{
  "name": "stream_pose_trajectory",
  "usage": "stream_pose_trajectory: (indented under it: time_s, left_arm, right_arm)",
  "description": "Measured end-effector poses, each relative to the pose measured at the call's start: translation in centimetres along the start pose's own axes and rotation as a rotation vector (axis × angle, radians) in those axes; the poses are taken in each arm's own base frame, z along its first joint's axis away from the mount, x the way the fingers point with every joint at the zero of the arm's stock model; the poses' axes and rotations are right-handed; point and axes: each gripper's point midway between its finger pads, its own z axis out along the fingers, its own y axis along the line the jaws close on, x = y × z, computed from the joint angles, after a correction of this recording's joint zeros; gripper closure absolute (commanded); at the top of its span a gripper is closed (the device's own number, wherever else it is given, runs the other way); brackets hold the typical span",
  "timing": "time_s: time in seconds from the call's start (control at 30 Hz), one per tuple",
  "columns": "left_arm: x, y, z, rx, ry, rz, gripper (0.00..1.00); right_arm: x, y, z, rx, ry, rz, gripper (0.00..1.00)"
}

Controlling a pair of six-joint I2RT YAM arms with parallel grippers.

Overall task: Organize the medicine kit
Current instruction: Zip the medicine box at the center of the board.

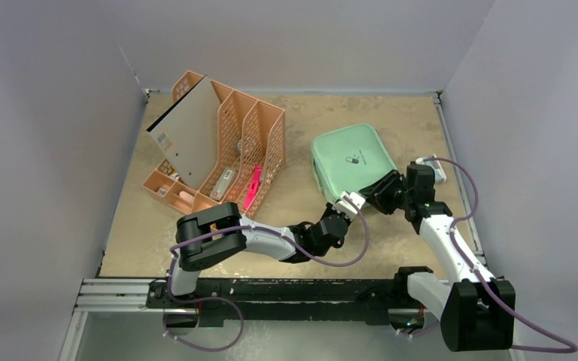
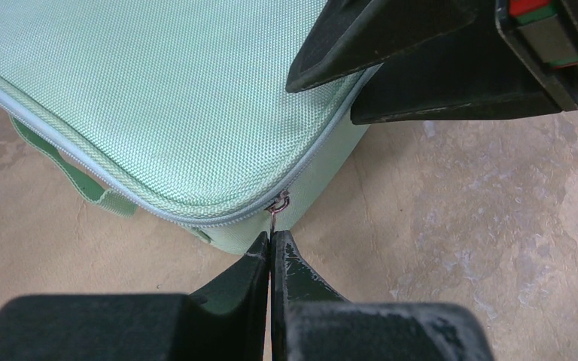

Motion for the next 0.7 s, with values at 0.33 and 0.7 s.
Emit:
stream_pose_trajectory:
  time_s: [0.33,0.7]
  left_arm:
    - [0.0,0.4,-0.3,-0.005,0.022,-0.004,1.0]
    - [-0.2,2.7,-2.0,0.029,0.084,-0.034,1.0]
  right_arm:
    - [0.2,-0.9,1.2,0.073,0.016,0.006,0.94]
    - [0.7,-0.9,0.7,0.079,0.042,-0.063,1.0]
